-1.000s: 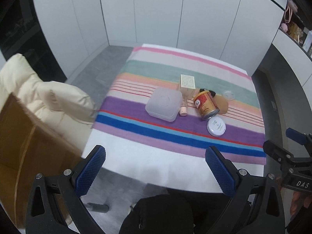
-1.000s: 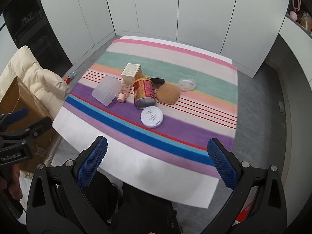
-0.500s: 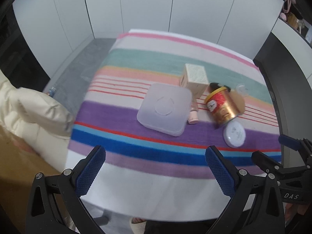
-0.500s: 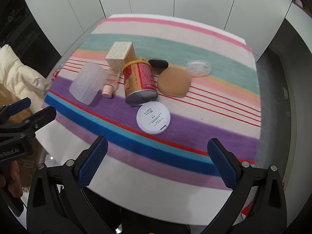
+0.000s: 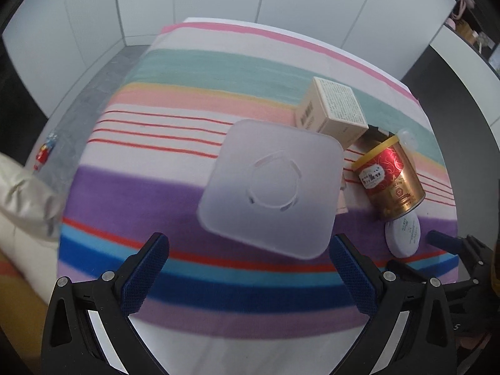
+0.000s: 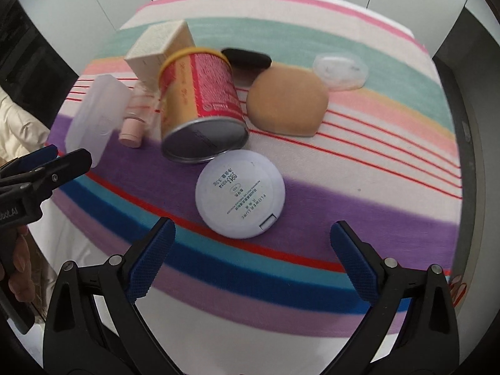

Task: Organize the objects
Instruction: 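Grasp the clear square container with left tool while right tool grasps the white compact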

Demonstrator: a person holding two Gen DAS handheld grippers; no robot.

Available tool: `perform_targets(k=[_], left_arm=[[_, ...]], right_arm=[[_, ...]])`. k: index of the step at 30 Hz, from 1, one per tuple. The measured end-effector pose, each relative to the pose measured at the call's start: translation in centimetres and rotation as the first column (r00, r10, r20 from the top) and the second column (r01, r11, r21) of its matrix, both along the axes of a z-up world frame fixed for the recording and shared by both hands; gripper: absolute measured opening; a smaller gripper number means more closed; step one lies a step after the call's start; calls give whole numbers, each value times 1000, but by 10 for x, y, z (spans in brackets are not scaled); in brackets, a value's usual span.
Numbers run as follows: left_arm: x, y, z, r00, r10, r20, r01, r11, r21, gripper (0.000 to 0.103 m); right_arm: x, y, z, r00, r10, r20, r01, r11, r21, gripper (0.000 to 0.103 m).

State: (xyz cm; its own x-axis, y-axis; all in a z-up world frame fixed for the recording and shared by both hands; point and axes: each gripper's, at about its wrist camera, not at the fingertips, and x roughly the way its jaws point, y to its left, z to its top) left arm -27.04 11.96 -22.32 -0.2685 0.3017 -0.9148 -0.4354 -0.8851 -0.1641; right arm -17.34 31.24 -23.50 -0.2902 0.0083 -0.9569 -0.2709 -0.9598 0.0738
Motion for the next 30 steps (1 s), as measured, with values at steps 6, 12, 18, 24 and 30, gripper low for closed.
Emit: perform_targets(k=[6,12,18,24,30], left_arm=[[-13,12,-8,1000,-18,-9,18,1000,20,102],[-15,19,-2,998,-48,-30,49,999,20,87],[-7,16,9,999,-27,-47,27,1000,-11,86],[10,16,30,998,-31,-61,29,999,-29,85],[32,17,57,995,-40,-90,36,998,-43,85]], right_arm=[[-10,-3,-3,1000,2,-28,-1,999,41,93],[-13,-9,3,998,35,-61,-31,997,64,60],[-7,-9,7,998,30,-51,-29,999,29,60],[4,1,19,998,20,-52,-21,1000,-14,60],[16,7,52,996,14,-83,-17,999,-30,60]])
